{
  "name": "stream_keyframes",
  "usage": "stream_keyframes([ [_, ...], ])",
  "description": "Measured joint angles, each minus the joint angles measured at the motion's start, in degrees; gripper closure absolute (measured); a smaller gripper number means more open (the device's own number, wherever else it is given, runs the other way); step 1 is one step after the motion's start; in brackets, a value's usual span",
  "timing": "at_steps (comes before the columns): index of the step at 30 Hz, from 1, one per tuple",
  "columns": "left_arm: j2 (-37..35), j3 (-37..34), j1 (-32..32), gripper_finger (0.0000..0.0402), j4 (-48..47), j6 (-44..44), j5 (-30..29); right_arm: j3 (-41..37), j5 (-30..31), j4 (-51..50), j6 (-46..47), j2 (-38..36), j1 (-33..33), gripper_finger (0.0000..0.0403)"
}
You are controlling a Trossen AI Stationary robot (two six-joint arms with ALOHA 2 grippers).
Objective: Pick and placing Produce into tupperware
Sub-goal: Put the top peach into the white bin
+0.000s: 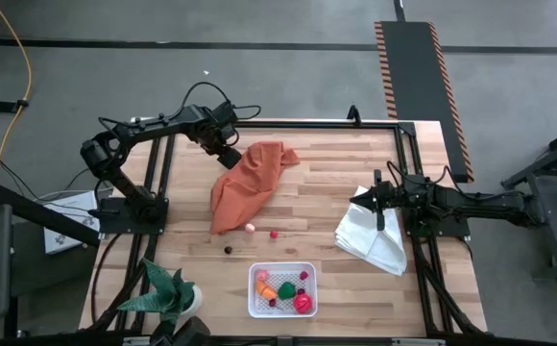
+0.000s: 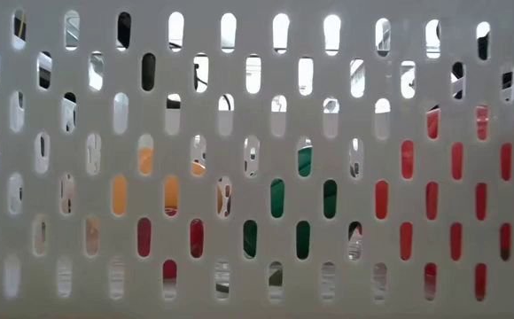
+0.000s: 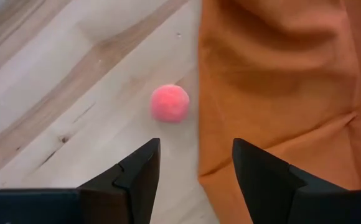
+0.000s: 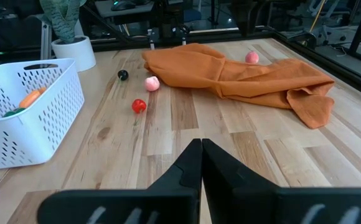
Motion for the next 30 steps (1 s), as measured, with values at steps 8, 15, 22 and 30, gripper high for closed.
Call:
stream_keyframes([
  [8, 0.0, -3.43, 0.0, 0.0214, 4.43, -1.47, -0.42, -0.01, 0.0, 0.01, 0.0, -0.02, -0.01, 0.0402],
  [15, 0.0, -4.98, 0.14, 0.0214, 6.6, -1.77, -0.64, 0.0, -0.02, -0.01, 0.0, -0.02, -0.01, 0.0402],
  [22, 0.0, -7.91, 0.14, 0.0214, 9.78, -2.81, -0.56, 0.0, -0.02, 0.01, 0.0, -0.01, 0.01, 0.0402],
  [30, 0.0, -8.21, 0.22, 0.021, 11.69, -2.33, -1.74, 0.0, -0.01, 0.01, 0.0, 0.0, -0.01, 0.0402],
])
